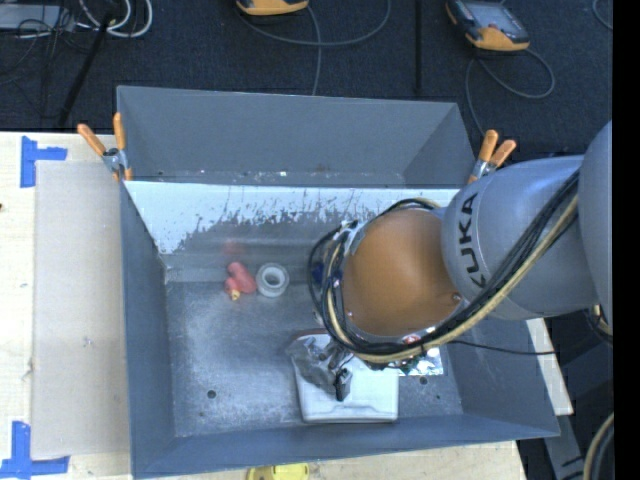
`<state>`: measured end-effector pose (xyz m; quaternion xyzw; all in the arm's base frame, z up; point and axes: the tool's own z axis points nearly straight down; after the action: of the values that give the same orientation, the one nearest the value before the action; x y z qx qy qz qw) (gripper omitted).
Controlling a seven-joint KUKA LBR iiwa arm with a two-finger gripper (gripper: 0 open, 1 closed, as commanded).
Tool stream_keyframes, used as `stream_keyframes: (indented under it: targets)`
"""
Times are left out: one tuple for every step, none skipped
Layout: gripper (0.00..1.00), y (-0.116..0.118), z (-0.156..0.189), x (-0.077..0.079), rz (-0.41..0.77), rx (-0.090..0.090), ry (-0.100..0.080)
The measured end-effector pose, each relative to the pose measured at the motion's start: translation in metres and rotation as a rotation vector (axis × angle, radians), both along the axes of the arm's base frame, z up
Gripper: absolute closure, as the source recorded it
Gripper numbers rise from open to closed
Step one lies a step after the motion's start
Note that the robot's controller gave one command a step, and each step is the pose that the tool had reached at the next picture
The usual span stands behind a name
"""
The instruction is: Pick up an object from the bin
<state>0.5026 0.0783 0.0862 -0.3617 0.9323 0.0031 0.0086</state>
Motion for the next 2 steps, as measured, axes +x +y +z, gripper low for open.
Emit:
stream_keyframes:
  targets:
    - [0.00,-0.0039,-0.0042,-0.0025,-0.003,-0.008,0.010]
    - [1.00,-0.0022,-0.0021,-0.0007,-0.003,-0.004,0.003]
